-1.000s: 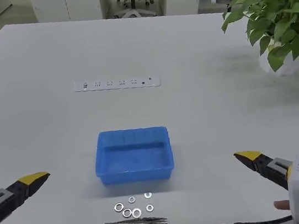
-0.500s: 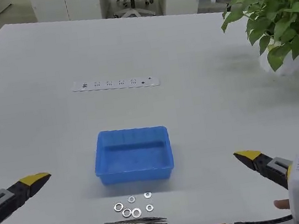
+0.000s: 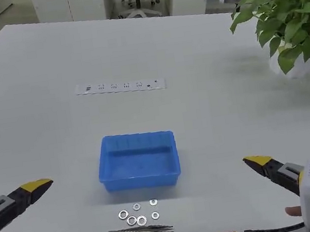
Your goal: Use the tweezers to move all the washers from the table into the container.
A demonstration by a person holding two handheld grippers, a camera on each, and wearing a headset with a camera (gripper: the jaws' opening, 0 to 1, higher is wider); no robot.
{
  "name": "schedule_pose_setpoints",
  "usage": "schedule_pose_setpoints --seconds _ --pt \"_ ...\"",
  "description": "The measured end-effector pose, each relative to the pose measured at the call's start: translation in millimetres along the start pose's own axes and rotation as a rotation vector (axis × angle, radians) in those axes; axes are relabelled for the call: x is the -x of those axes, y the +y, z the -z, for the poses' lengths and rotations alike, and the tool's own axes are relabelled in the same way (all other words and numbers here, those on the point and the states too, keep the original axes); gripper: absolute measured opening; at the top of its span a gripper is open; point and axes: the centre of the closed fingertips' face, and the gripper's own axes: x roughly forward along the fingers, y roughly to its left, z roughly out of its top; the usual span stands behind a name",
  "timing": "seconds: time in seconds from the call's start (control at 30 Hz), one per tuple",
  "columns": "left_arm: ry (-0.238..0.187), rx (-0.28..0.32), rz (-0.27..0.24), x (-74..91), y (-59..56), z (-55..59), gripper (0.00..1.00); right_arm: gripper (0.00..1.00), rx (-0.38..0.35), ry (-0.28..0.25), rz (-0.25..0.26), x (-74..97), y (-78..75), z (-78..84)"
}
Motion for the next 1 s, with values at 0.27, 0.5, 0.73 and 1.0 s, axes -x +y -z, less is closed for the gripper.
schedule_pose_setpoints --seconds 0.27,0.5,0.73,1.0 --pt "0.009 -0.013 0.013 -0.1 0.4 -0.4 0.94 0.97 0.015 0.011 -0.01 -0.3 0.0 -0.7" --pt "0.025 -0.033 0.051 -3.3 -0.8 -0.8 0.86 0.92 0.063 0.014 -0.028 -2.8 -3.1 -3.8" --pt "0.056 -0.057 0.1 -10.8 -4.3 4.2 0.79 0.88 0.087 0.033 -0.071 -10.9 -2.4 -2.9" --pt "0.078 -0.077 0.148 -17.3 -7.0 8.0 0.7 0.81 0.117 0.062 -0.136 -23.4 5.4 1.3"
